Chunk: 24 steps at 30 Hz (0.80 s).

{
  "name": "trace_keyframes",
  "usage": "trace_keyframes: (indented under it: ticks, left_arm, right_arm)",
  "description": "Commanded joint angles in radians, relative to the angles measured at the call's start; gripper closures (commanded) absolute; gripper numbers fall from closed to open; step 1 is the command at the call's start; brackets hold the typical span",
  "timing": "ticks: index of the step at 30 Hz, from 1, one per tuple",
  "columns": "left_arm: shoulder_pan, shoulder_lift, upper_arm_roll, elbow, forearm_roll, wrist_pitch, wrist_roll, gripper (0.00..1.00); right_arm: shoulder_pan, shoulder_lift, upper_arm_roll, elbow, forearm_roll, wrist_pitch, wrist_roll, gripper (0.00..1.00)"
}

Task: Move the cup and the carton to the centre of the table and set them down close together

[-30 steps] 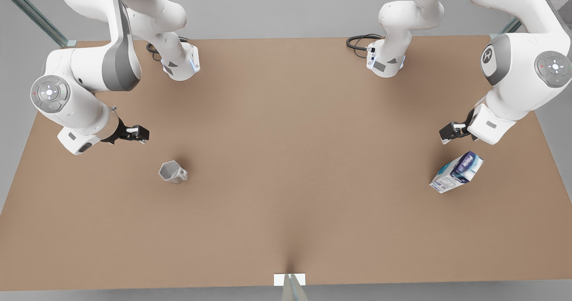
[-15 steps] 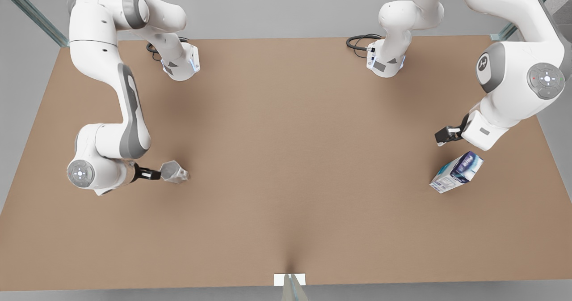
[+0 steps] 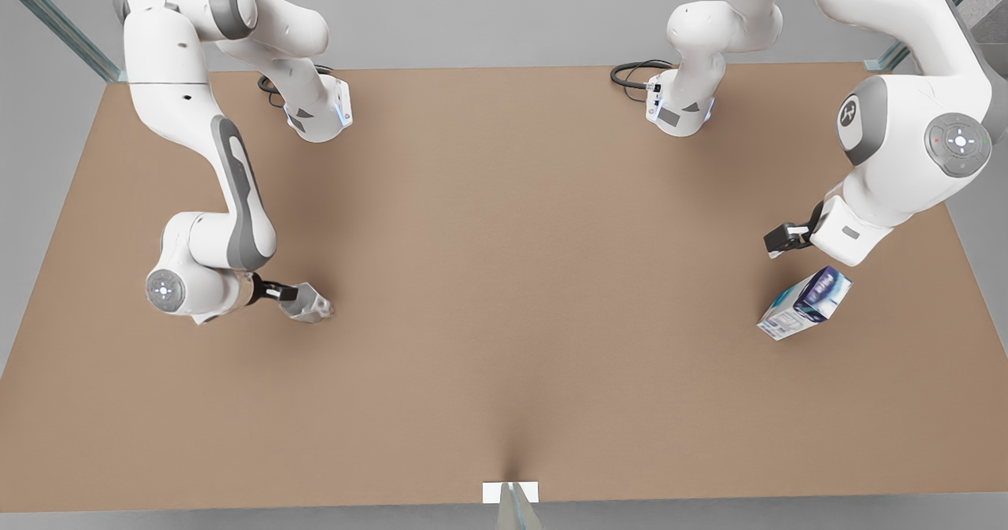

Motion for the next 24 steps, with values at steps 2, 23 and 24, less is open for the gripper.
trace_keyframes:
  ticks: [2, 23, 24]
  left_arm:
    - [-0.001, 0.000, 0.000, -0.001, 0.000, 0.000, 0.000, 0.00]
    - [-0.002, 0.009, 0.000, 0.000, 0.000, -0.006, 0.002, 0.00]
    - [-0.004, 0.015, 0.000, 0.005, 0.006, -0.008, 0.000, 0.00]
  right_arm:
    - [0.000, 0.001, 0.000, -0.008, 0.000, 0.000, 0.000, 0.00]
    - [-0.006, 0.057, 0.000, -0.008, 0.041, 0.034, -0.055, 0.00]
    - [-0.006, 0.057, 0.000, -0.009, 0.041, 0.034, -0.061, 0.00]
